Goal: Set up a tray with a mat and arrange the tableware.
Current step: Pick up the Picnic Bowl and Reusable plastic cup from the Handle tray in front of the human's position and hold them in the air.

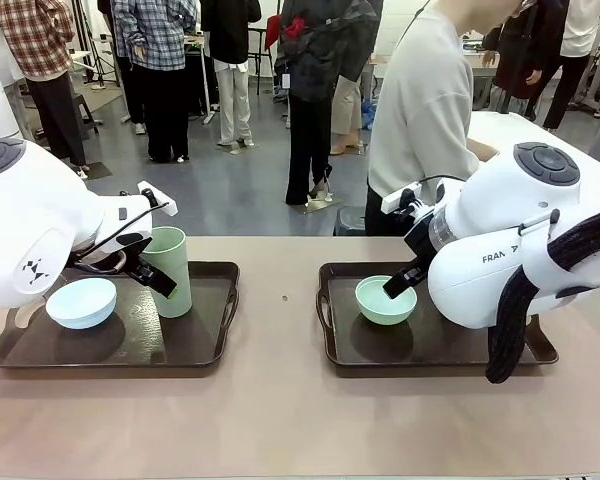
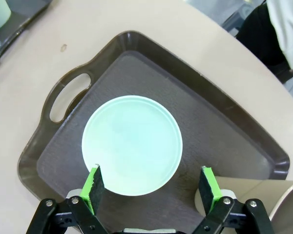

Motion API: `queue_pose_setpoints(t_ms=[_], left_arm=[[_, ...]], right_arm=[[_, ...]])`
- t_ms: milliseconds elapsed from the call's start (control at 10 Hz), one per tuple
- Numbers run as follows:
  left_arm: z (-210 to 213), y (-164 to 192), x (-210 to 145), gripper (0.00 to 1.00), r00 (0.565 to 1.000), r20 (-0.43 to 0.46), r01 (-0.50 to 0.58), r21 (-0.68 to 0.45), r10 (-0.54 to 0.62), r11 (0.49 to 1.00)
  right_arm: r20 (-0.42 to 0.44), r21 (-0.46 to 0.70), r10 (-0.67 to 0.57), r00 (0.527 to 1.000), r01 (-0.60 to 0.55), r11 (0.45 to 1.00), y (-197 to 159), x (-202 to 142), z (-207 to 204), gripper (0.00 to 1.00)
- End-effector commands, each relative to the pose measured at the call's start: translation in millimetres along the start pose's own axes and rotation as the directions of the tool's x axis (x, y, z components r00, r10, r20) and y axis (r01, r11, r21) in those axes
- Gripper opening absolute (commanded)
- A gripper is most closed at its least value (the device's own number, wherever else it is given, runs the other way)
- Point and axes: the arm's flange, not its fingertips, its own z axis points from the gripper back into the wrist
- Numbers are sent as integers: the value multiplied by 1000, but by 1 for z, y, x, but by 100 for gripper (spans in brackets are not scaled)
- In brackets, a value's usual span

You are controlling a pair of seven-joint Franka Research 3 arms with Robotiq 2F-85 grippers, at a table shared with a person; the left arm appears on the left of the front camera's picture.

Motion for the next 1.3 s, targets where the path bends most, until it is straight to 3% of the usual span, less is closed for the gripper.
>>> queue_pose_setpoints(t_ms=[0, 300, 500, 700, 800, 900, 1000, 1100, 1200], left_arm=[[22, 5, -10, 100, 1000, -17, -19, 14, 19, 1000], [100, -3, -51, 100, 984, -73, -167, -22, 165, 986], [138, -17, -73, 100, 971, -178, -176, -96, 157, 980], [162, -37, -100, 100, 958, -244, -181, -107, 151, 978], [161, -39, -103, 100, 963, -202, -186, -21, 178, 982], [158, -6, -26, 100, 967, -226, -146, -118, 117, 982], [158, -6, -26, 100, 967, -226, -146, -118, 117, 982], [182, -13, -32, 100, 966, -228, -150, -102, 123, 983], [183, 20, -34, 100, 979, -121, -191, -249, 165, 950]], right_arm=[[-53, 16, -53, 997, 54, 998, 9, -3, 26, 100], [-217, 36, -184, 959, 197, 980, 38, -32, 82, 100], [-310, 28, -199, 930, 218, 975, 53, -66, 131, 100], [-321, -56, -279, 905, 276, 960, 67, -116, 170, 100], [-272, -167, -319, 908, 281, 945, 67, -127, 176, 100], [-332, -16, -226, 916, 234, 972, 45, -32, 158, 100], [-332, -16, -226, 916, 234, 972, 45, -32, 158, 100], [-306, -73, -270, 913, 260, 963, 52, -44, 196, 100], [-292, 71, -295, 910, 328, 942, 13, -44, 199, 100]])
